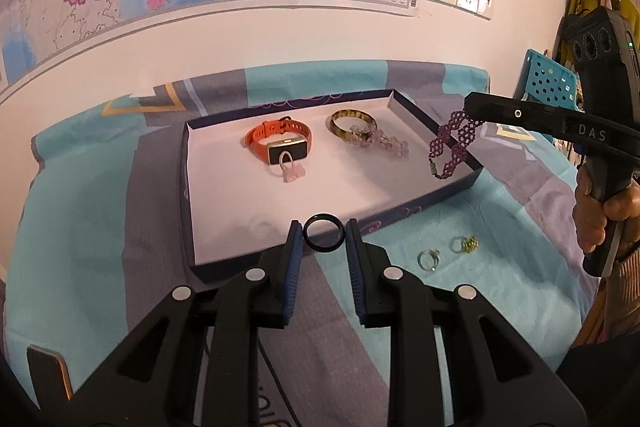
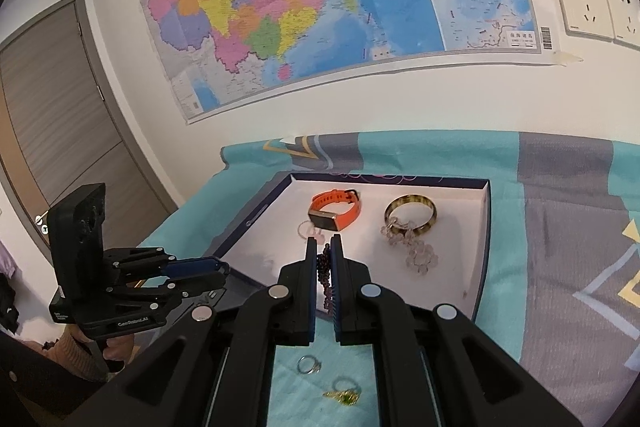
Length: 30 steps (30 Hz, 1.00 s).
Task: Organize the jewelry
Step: 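Carry the black ring into the box with the left tool while the right tool carries the beaded bracelet in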
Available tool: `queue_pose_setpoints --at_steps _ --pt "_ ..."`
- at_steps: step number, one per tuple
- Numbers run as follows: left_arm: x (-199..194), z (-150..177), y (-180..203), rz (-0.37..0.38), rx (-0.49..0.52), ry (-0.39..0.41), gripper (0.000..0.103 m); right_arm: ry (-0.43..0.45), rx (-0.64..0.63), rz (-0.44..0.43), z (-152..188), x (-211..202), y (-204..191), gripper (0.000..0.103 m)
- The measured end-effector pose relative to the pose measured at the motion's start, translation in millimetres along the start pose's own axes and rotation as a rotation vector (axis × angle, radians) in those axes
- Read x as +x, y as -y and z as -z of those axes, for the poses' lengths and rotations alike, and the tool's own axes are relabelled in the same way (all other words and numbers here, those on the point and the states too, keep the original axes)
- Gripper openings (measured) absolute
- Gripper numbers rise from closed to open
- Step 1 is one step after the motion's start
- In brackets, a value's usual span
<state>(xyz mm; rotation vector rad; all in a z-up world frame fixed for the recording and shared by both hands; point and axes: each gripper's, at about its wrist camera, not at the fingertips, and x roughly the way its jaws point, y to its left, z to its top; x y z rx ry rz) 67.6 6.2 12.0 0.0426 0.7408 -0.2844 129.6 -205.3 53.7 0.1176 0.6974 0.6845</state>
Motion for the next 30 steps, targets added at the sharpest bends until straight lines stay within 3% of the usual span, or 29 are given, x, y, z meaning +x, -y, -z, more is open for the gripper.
queue_pose_setpoints --at_steps 30 --pt "56.3 -25.8 -11.8 -0.013 0.001 -0.062 0.022 -0.062 0.02 0.009 -22.5 52.7 19.7 0.005"
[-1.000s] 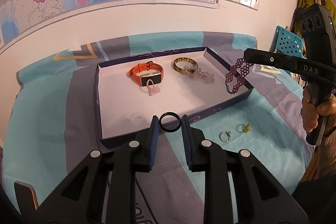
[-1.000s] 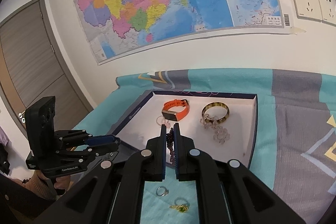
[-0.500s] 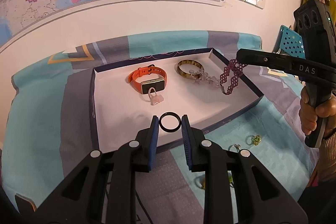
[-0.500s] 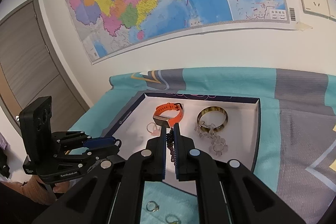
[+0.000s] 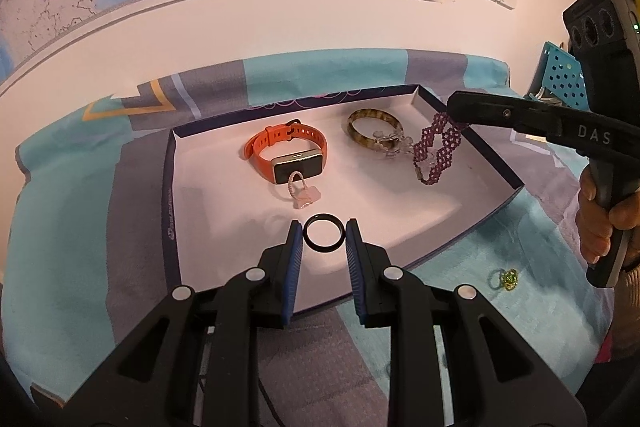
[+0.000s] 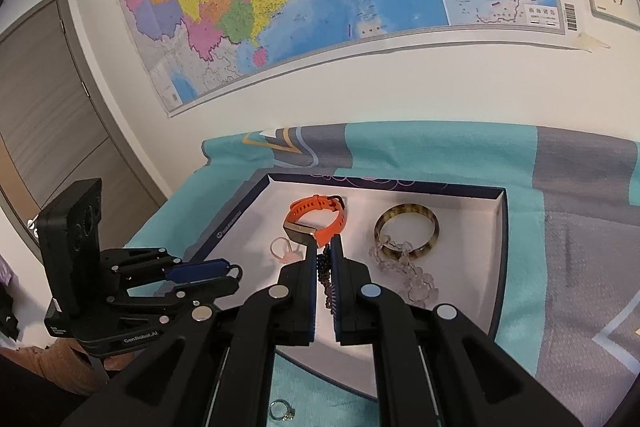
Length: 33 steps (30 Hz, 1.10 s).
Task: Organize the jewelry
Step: 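Carry the black ring into the box with the left tool while the right tool carries the beaded bracelet in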
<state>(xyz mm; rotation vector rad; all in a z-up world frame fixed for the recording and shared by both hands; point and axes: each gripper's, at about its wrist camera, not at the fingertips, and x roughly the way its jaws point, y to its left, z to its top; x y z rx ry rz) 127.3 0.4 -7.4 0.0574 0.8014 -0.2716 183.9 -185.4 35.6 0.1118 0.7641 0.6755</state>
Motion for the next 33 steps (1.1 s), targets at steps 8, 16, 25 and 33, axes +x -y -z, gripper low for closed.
queue_pose_setpoints --at_steps 8,16,25,33 --pt "9.7 -2.6 -2.7 -0.006 -0.012 -0.016 0.022 -0.008 0.01 -0.005 -0.9 7.1 2.2 0.005" --pt "17.0 -5.3 -4.3 -0.01 -0.018 -0.028 0.022 -0.015 0.021 -0.007 -2.7 13.8 5.0 0.005" --pt "25.0 -9.5 -5.4 -0.013 -0.021 -0.04 0.022 -0.023 0.035 -0.013 -5.2 22.1 9.2 0.005" --pt "31.7 -13.0 -7.0 -0.012 -0.034 -0.048 0.022 -0.038 0.041 0.01 -0.8 26.9 16.6 0.005"
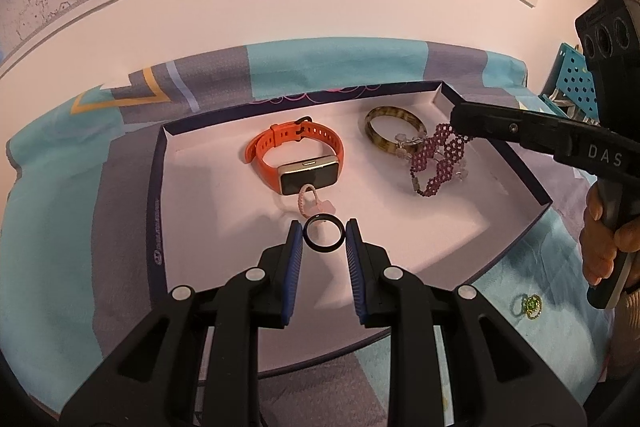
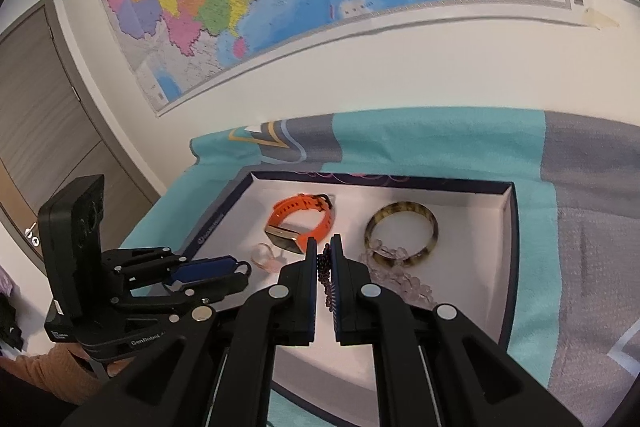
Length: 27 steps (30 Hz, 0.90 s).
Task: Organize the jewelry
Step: 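Carry the black ring into the box with the left tool while the right tool carries the beaded bracelet in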
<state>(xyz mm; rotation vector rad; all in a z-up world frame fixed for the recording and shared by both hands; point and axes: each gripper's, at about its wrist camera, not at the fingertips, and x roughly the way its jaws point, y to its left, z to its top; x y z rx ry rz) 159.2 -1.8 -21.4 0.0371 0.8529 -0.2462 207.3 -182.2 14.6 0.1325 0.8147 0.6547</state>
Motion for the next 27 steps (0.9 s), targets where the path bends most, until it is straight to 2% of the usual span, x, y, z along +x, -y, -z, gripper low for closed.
queue_pose_setpoints --at_steps 15,27 --pt "17.9 1.3 -1.8 0.0 -0.013 -0.049 0.022 -0.022 0.042 0.044 7.2 8.6 19.7 0.005" --pt "24.0 -1.0 0.1 -0.01 -0.012 -0.052 0.023 -0.042 0.058 0.083 12.5 14.0 29.4 0.006"
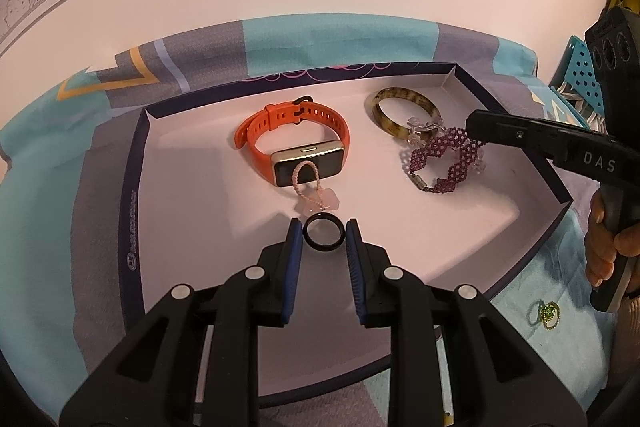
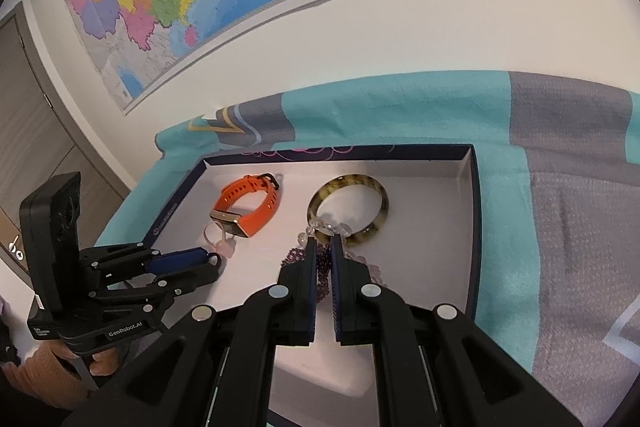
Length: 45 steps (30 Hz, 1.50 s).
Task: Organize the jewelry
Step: 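Carry the black ring into the box with the left tool while the right tool carries the beaded bracelet in, then open the left tool to drop the black ring while the right tool releases the beaded bracelet, then grasp the yellow-green bead ring with the left tool while the right tool moves to the gold ring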
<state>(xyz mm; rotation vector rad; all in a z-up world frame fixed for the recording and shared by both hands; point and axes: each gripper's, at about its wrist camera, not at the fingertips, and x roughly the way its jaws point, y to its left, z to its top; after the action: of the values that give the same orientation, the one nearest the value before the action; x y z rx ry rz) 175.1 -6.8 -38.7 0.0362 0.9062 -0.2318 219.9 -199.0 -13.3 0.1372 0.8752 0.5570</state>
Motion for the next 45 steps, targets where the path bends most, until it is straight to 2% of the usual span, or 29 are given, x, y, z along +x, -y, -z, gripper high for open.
queue_pose_setpoints --at_steps 5,10,12,17,25,36,45 --pt "-0.3 0.5 1.3 -0.008 0.002 0.004 0.023 -0.001 0.003 0.018 0.4 0.5 1.0 0.008" --pt "-6.1 0.7 0.6 -0.017 -0.003 0.023 0.029 -0.002 0.009 0.027 1.6 0.7 2.3 0.009" --pt "-12.1 0.7 -0.6 -0.021 -0.008 0.039 0.035 0.001 0.012 0.032 2.3 -0.4 2.9 0.015" --pt "-32.1 1.4 -3.4 -0.032 -0.021 0.088 0.042 0.023 0.013 0.039 4.0 -9.0 2.0 0.021" --pt "-64.4 15.4 -3.1 -0.031 -0.018 0.146 0.045 0.054 -0.012 0.023 13.8 -33.9 -8.6 0.029" --pt "-79.8 57.9 1.5 0.034 -0.009 0.117 0.045 0.023 -0.093 -0.014 57.7 -66.8 -33.0 0.034" --pt "-83.6 91.6 16.1 0.067 0.044 0.077 0.047 -0.049 -0.121 0.033 101.3 -77.3 -36.8 0.037"
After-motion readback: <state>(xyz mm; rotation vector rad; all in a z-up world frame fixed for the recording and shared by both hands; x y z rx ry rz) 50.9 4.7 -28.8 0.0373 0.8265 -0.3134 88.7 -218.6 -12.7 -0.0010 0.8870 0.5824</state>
